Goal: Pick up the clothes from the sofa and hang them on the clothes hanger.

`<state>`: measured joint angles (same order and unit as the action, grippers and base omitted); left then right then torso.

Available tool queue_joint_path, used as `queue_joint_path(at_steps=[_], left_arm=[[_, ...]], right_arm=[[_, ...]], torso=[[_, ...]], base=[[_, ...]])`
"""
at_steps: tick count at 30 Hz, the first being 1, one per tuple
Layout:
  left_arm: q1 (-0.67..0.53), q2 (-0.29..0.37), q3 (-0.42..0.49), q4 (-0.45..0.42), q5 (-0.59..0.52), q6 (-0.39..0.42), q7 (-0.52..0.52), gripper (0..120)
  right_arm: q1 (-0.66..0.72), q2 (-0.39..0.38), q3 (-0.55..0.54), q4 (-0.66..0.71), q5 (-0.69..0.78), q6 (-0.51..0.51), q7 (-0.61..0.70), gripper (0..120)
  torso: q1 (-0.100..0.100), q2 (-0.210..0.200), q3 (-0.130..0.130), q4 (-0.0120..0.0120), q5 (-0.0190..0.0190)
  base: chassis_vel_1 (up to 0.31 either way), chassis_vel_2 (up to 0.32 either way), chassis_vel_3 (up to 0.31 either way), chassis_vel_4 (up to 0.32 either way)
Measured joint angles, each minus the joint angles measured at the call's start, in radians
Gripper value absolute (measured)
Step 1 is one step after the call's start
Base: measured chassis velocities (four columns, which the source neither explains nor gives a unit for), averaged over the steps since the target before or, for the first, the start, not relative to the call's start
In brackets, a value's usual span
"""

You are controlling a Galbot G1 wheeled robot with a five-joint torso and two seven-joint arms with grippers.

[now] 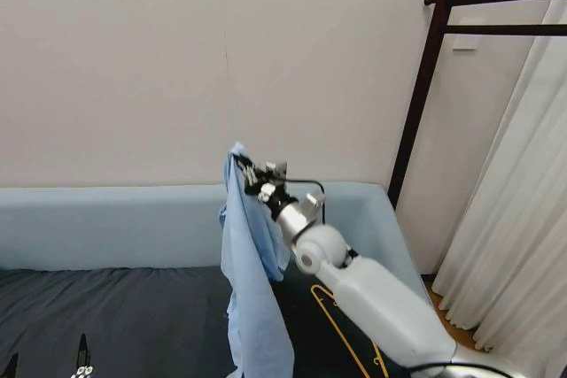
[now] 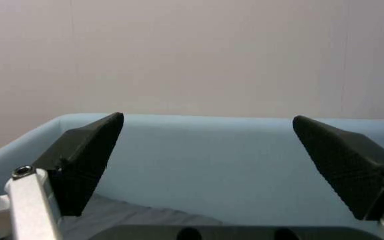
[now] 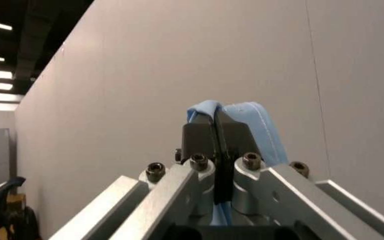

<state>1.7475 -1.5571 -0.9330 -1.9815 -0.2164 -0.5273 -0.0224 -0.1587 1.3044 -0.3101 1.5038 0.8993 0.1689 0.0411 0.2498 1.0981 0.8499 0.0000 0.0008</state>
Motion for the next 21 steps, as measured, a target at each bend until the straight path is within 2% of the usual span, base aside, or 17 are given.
queue_joint_path(at_steps=[6, 9, 12, 15, 18, 19, 20, 21], left_arm=[[-0.015, 0.013, 0.001, 0.018, -0.013, 0.002, 0.000, 100], [-0.034, 0.019, 0.014, 0.041, -0.015, 0.002, 0.001, 100], [-0.045, 0.022, 0.025, 0.056, -0.015, 0.002, 0.001, 100], [-0.056, 0.027, 0.035, 0.071, -0.015, 0.003, 0.001, 100], [-0.069, 0.041, 0.041, 0.084, -0.022, 0.003, 0.002, 100], [-0.072, 0.045, 0.042, 0.088, -0.024, 0.004, 0.003, 100], [-0.072, 0.045, 0.042, 0.088, -0.024, 0.004, 0.003, 100], [-0.074, 0.049, 0.043, 0.091, -0.026, 0.003, 0.003, 100]], right_arm=[[0.134, -0.003, 0.002, 0.022, 0.073, -0.014, 0.053, 0], [0.233, -0.005, 0.024, 0.080, 0.102, -0.044, 0.138, 0], [0.234, -0.015, 0.036, 0.096, 0.091, -0.046, 0.152, 0], [0.179, -0.057, 0.032, 0.120, 0.054, -0.047, 0.156, 0], [-0.021, -0.162, 0.005, 0.200, -0.058, -0.061, 0.161, 0], [-0.084, -0.186, 0.010, 0.221, -0.091, -0.069, 0.158, 0], [-0.084, -0.186, 0.010, 0.221, -0.091, -0.069, 0.158, 0], [-0.172, -0.212, 0.018, 0.246, -0.130, -0.083, 0.151, 0]], torso=[[0.000, 0.000, 0.000, -0.0004, 0.0001], [0.000, 0.000, 0.000, -0.0002, 0.0000], [0.000, 0.000, 0.000, 0.0001, -0.0001], [0.000, 0.000, 0.000, 0.0001, -0.0002], [0.000, 0.000, 0.000, -0.0004, 0.0005], [0.000, 0.000, 0.000, -0.0008, 0.0005], [0.000, 0.000, 0.000, -0.0008, 0.0005], [0.000, 0.000, 0.000, -0.0005, 0.0007]], base=[[0.000, 0.000, 0.000, 0.000], [0.000, 0.000, 0.000, 0.000], [0.000, 0.000, 0.000, 0.000], [0.000, 0.000, 0.000, 0.000], [0.000, 0.000, 0.000, 0.000], [0.000, 0.000, 0.000, 0.000], [0.000, 0.000, 0.000, 0.000], [0.000, 0.000, 0.000, 0.000]])
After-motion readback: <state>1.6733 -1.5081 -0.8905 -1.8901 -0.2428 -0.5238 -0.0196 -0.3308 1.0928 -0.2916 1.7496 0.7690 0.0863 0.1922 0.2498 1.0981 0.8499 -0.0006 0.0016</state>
